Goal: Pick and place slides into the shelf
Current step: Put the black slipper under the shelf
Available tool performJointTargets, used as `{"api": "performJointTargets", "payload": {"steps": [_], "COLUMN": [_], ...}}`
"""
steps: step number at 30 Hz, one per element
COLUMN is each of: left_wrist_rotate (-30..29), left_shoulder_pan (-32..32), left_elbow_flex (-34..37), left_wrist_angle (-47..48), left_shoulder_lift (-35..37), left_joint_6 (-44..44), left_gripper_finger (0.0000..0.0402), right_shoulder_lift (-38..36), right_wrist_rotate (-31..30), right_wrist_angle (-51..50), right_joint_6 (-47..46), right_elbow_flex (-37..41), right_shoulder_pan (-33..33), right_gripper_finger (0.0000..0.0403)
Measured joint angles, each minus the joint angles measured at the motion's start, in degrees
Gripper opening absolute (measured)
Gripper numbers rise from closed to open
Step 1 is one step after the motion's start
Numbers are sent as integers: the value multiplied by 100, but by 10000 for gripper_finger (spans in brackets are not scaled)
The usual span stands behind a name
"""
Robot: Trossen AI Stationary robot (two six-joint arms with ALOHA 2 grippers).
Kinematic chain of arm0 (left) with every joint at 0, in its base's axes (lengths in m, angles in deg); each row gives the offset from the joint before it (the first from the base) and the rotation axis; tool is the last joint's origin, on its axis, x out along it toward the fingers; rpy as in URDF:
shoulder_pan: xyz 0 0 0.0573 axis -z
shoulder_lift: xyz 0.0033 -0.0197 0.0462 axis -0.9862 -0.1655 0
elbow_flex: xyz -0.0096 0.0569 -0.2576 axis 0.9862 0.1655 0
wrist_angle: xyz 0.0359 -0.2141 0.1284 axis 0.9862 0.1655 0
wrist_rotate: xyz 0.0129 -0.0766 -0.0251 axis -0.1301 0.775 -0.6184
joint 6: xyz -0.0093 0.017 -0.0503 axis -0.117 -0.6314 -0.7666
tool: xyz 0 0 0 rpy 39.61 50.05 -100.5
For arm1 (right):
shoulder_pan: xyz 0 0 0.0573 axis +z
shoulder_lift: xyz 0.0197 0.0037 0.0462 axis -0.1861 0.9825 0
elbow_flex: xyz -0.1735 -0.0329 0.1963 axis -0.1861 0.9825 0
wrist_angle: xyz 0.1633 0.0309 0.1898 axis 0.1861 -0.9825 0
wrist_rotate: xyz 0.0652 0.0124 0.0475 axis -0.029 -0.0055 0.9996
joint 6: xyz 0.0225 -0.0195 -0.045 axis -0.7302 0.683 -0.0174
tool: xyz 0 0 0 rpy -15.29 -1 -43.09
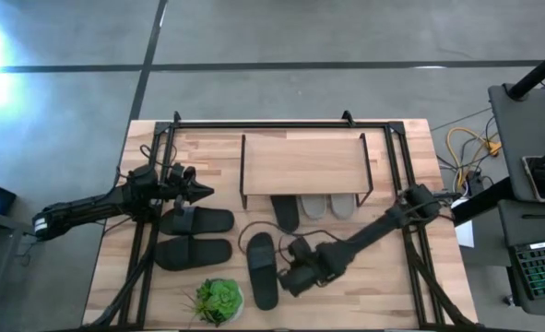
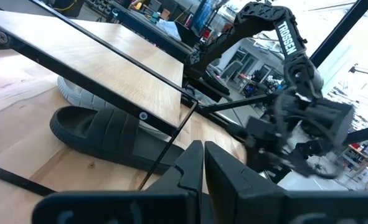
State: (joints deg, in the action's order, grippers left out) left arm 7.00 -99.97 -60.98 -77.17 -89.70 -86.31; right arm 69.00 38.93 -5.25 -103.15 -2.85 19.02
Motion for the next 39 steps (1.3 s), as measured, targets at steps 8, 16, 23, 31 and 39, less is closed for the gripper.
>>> {"api": "performJointTargets", "payload": {"steps": [8, 16, 23, 31, 39], "left_wrist_rotate": [0, -1, 0, -1, -1], "left_shoulder_pan": [-1, -1, 1, 1, 0], "left_elbow_flex": [1, 1, 0, 0, -1], "left_wrist_angle": [-1, 0, 0, 0, -1], "left_shoulder_lift": [-2, -2, 5, 5, 0], "left_joint_6": [0, 0, 0, 0, 0], "left_gripper_finger": [2, 2, 2, 2, 2], "right_shoulder_lift": [60, 80, 82, 73, 219], "right_wrist_rotate": [-12, 647, 483, 403, -1238], "right_wrist_angle": [1297, 1398, 1551, 1614, 1220], "right_joint_6": [121, 276, 153, 257, 4001], "right_elbow_flex": [-7, -2, -2, -6, -552], "right_shoulder_pan": [-60, -34, 35, 225, 244], "right_gripper_finger": [27, 95, 154, 192, 169]}}
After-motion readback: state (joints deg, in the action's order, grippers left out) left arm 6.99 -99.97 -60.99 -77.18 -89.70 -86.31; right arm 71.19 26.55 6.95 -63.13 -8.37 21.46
